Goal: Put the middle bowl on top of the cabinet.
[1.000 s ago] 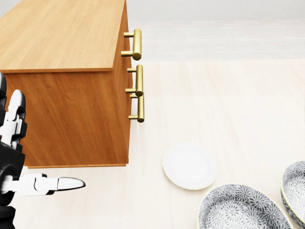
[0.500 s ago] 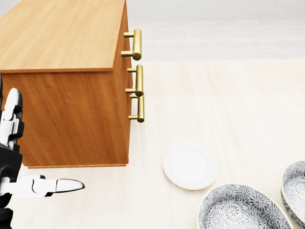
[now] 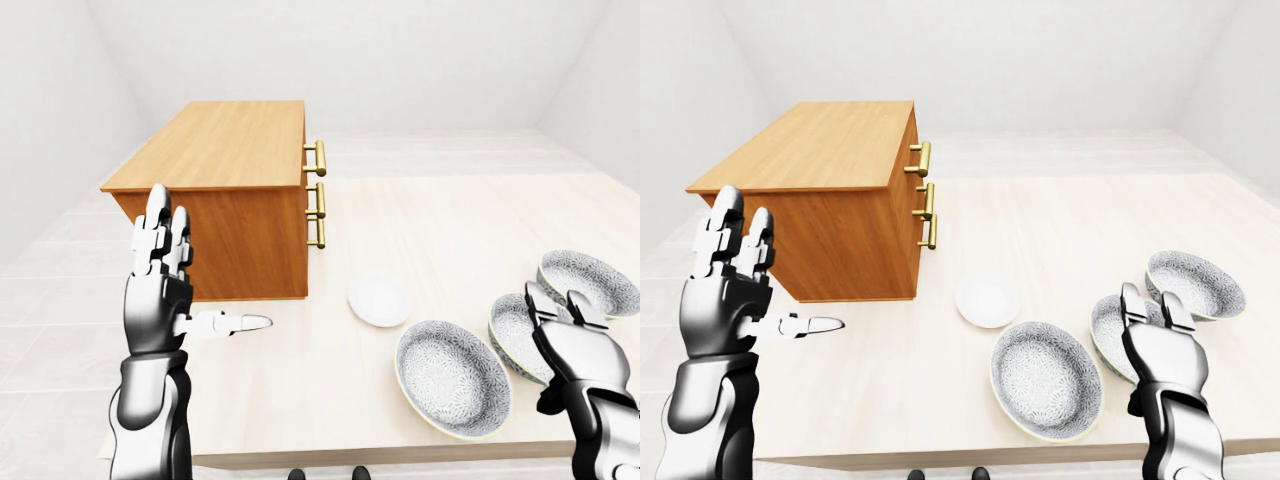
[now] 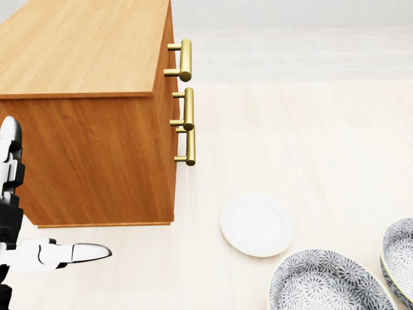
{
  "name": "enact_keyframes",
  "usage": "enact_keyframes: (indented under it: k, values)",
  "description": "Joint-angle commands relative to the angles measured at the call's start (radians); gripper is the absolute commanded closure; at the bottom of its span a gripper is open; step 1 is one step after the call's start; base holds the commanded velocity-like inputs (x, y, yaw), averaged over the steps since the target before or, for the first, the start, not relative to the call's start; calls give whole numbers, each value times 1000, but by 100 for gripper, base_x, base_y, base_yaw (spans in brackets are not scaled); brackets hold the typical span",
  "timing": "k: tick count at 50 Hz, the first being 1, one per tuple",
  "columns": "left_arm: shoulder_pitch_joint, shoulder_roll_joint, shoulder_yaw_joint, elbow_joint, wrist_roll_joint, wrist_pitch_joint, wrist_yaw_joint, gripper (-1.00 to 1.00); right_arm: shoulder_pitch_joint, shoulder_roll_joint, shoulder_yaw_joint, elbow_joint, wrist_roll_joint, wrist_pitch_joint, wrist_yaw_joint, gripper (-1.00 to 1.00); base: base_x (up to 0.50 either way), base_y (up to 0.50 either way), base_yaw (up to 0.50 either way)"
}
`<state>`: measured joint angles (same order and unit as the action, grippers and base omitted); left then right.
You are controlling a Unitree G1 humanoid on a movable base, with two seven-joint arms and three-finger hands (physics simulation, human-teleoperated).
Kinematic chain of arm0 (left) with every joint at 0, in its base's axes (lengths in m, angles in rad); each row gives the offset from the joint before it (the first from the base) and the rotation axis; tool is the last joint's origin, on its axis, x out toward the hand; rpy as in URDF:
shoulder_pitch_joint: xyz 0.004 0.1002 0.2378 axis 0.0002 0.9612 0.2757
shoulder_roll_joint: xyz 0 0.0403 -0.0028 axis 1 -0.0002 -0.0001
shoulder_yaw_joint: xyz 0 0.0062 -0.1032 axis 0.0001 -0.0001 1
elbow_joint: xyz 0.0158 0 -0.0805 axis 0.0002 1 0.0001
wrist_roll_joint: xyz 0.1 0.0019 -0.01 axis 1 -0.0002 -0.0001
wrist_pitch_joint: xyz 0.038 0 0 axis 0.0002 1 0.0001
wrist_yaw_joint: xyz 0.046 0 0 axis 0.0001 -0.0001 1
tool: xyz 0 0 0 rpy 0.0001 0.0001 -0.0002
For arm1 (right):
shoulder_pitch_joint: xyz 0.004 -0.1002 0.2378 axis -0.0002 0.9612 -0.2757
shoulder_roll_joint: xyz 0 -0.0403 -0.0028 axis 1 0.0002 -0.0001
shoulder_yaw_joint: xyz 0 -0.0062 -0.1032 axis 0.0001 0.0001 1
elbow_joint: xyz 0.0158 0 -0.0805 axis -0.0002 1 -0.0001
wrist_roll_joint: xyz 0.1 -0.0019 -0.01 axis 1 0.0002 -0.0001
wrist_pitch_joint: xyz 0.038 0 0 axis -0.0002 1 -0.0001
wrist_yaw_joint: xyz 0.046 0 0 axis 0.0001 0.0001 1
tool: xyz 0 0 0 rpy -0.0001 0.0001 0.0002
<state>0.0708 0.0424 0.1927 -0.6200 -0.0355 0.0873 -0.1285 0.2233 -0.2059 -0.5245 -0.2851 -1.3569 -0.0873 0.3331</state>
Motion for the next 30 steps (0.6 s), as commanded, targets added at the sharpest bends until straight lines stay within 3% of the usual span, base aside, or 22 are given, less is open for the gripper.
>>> enact_keyframes:
  k: [1, 30]
  values:
    - [-2, -3, 4, 9, 8, 0, 4, -100, 23, 12, 12, 19, -24, 0, -35, -100, 0, 0, 0]
    - [-2, 1, 11, 34, -1, 0, 4, -100, 8, -13, 38, 138, -1, 0, -71, -100, 0, 0, 0]
